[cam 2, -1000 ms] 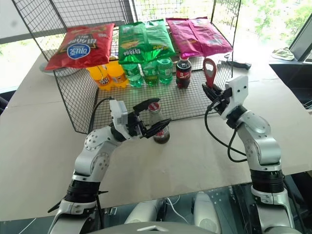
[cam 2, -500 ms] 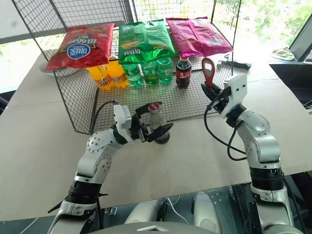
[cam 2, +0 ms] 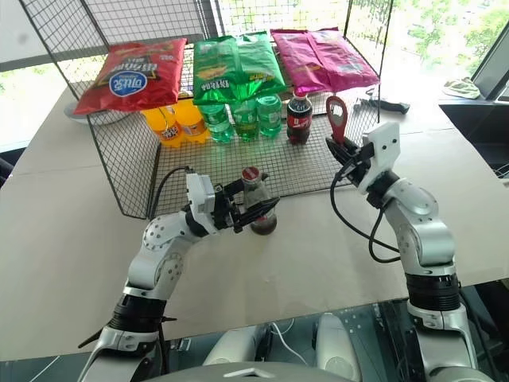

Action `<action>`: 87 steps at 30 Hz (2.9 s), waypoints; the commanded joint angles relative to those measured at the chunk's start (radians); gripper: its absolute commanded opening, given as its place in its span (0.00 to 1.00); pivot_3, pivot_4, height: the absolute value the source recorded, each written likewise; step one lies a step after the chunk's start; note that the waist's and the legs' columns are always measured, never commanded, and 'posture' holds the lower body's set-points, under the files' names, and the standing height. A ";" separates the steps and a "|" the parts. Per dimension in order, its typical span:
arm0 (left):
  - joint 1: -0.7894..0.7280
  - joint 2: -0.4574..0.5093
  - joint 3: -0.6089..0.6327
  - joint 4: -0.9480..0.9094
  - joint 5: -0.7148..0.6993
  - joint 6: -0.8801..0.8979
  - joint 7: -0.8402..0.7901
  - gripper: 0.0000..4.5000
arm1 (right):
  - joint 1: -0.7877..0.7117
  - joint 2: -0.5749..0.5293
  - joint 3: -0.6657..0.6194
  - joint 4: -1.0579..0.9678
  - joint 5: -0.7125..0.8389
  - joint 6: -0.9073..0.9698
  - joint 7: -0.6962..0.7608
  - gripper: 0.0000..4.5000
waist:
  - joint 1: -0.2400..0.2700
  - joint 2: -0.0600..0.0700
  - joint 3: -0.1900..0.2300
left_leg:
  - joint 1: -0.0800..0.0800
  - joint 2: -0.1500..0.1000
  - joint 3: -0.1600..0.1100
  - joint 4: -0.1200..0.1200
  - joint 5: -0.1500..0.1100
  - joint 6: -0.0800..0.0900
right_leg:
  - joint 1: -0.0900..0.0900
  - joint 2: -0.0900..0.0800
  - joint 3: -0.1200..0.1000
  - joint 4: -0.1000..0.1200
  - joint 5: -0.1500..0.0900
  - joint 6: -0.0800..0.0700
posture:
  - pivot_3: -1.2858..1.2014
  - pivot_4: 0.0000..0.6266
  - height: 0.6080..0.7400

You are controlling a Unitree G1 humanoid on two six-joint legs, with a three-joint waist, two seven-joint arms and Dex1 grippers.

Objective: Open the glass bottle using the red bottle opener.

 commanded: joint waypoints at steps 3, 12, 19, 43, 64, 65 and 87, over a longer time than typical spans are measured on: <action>-0.002 -0.009 0.021 -0.015 -0.028 -0.020 0.013 0.55 | -0.019 0.001 0.008 -0.037 0.002 -0.019 0.009 0.00 | 0.000 0.000 0.000 | 0.000 0.000 0.000 0.000 0.000 0.000 | 0.000 0.000 0.000 0.000 0.000 0.000 | 0.52 0.24 1.00; -0.005 -0.006 0.026 -0.009 -0.034 -0.010 0.026 0.91 | -0.023 0.002 0.014 -0.032 0.001 -0.025 0.006 0.00 | 0.000 0.000 0.000 | 0.000 0.000 0.000 0.000 0.000 0.000 | 0.000 0.000 0.000 0.000 0.000 0.000 | 0.52 0.24 1.00; -0.004 0.001 0.021 -0.011 -0.045 -0.026 0.012 0.99 | -0.023 0.002 0.014 -0.028 0.000 -0.029 0.007 0.00 | 0.000 0.000 0.000 | 0.000 0.000 0.000 0.000 0.000 0.000 | 0.000 0.000 0.000 0.000 0.000 0.000 | 0.52 0.24 1.00; -0.008 -0.016 0.018 -0.023 -0.065 -0.033 0.000 0.99 | -0.029 0.000 0.016 -0.020 -0.002 -0.029 0.013 0.00 | 0.000 0.000 0.000 | 0.000 0.000 0.000 0.000 0.000 0.000 | 0.000 0.000 0.000 0.000 0.000 0.000 | 0.52 0.24 1.00; 0.010 0.005 0.011 -0.024 -0.060 -0.034 -0.003 0.53 | -0.030 -0.002 0.036 -0.023 -0.013 -0.037 0.023 0.00 | 0.000 0.000 0.000 | 0.000 0.000 0.000 0.000 0.000 0.000 | 0.000 0.000 0.000 0.000 0.000 0.000 | 0.52 0.24 1.00; 0.010 0.005 0.011 -0.024 -0.060 -0.034 -0.002 0.53 | -0.030 -0.007 0.048 -0.027 -0.024 -0.043 0.030 0.00 | 0.000 0.000 0.000 | 0.000 0.000 0.000 0.000 0.000 0.000 | 0.000 0.000 0.000 0.000 0.000 0.000 | 0.52 0.24 1.00; -0.008 0.006 0.004 -0.011 -0.062 -0.020 -0.011 0.53 | 0.026 -0.040 0.407 0.062 -0.586 -0.705 0.033 0.00 | 0.001 0.000 0.000 | 0.001 0.000 0.000 0.000 0.000 0.000 | 0.000 0.001 0.000 -0.001 0.000 0.000 | 0.52 0.24 1.00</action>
